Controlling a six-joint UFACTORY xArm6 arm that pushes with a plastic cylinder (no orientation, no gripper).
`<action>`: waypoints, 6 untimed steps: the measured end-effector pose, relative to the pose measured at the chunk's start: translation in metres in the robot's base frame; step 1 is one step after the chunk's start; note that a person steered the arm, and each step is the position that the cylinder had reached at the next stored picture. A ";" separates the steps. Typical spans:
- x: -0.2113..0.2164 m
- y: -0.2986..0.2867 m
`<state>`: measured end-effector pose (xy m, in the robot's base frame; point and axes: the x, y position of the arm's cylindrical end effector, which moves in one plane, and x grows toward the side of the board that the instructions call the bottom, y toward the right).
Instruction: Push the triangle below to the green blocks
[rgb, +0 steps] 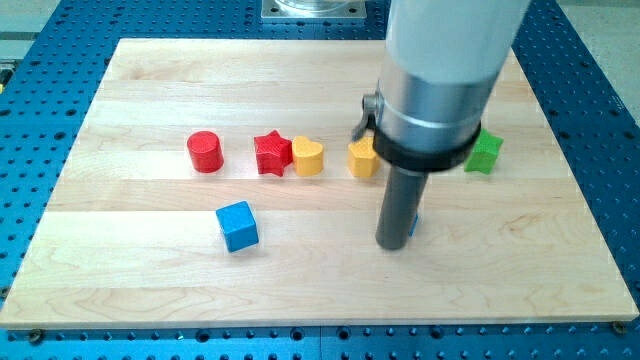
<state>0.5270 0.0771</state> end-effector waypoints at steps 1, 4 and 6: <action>-0.002 -0.007; -0.018 0.021; -0.029 0.083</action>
